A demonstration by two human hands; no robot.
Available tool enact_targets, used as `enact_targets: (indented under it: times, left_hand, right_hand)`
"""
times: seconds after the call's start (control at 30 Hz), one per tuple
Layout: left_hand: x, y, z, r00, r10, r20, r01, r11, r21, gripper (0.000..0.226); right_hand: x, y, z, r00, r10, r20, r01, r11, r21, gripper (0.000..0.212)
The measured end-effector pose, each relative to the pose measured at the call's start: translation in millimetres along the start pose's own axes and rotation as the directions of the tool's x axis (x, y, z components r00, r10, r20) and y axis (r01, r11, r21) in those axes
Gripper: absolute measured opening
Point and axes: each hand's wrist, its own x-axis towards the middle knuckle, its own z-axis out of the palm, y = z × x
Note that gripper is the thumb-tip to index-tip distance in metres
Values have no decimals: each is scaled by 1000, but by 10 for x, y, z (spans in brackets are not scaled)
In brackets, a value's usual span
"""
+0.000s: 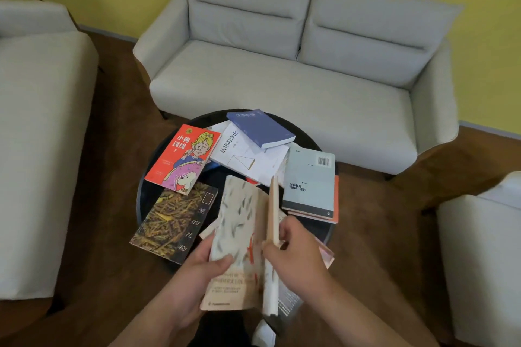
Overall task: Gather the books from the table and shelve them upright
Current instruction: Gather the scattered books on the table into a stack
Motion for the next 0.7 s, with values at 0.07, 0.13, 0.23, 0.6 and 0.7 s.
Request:
enact_targets:
  times: [0.07, 0.13, 0.23, 0.6, 0.7]
  left_hand:
    - [69, -130, 193, 1000, 8, 12, -9, 1000, 22, 50]
    - [119, -223, 315, 1000, 5, 15, -5, 1000, 1, 48]
    - [191, -270, 357, 999, -34, -1, 34, 994, -101, 50]
    - [410, -334, 403, 1000, -23, 11, 21, 991, 135, 67]
    - [451, -350, 322, 998, -63, 17, 60, 990, 131, 68]
  right_hand:
    - [-72, 55, 28, 1000, -10, -29, 9, 1000, -27, 23]
    - [-129, 135, 8, 999, -22, -43, 21, 999, -25, 15]
    - [-198, 205, -71, 999, -45, 7, 45, 999, 25, 15]
    - [-138, 590, -212, 998, 63, -20, -58, 982, 178, 28]
    - [-73, 779, -337, 961, 182, -208, -140, 969, 202, 17]
